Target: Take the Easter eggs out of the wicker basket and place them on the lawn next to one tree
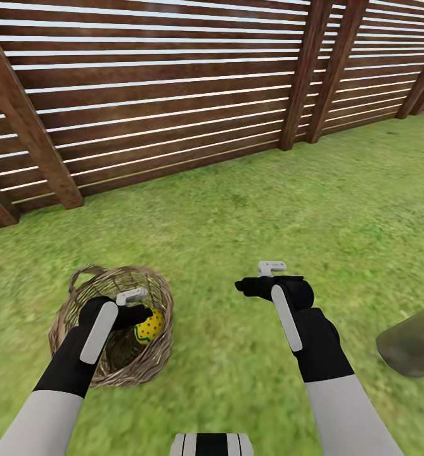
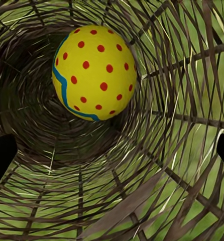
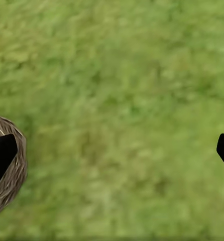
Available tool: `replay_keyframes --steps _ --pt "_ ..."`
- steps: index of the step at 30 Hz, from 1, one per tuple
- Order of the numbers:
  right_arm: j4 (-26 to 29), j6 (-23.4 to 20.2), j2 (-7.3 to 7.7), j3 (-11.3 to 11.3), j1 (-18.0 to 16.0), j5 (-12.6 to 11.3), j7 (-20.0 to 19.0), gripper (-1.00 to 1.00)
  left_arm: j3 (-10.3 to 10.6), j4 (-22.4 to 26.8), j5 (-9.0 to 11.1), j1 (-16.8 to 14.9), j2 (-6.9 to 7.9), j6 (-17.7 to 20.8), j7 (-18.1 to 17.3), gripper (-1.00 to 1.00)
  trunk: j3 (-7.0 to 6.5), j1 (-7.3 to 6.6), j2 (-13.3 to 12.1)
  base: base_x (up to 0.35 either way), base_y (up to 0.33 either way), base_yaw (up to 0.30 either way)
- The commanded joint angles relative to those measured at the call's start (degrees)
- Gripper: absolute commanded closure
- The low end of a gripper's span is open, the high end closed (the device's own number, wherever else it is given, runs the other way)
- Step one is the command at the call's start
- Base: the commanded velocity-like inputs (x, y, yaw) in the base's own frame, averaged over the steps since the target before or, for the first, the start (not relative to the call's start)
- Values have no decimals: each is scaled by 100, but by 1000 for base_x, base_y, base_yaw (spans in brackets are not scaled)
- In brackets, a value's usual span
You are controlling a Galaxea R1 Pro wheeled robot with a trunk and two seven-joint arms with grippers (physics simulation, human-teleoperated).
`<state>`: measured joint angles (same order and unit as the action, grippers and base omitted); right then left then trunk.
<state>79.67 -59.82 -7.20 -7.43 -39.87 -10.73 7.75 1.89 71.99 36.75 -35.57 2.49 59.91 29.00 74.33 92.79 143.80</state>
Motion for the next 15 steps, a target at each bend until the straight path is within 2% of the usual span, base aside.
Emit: replay_keyframes --steps 1,15 --pt "4 -18 0 -4 -3 -60 60 -100 13 5 58 -3 6 9 60 -100 4 -1 2 14 9 -2" --pt "4 -18 -1 -4 -3 -61 60 -100 13 -3 60 -3 6 9 53 -100 4 -1 2 45 30 0"
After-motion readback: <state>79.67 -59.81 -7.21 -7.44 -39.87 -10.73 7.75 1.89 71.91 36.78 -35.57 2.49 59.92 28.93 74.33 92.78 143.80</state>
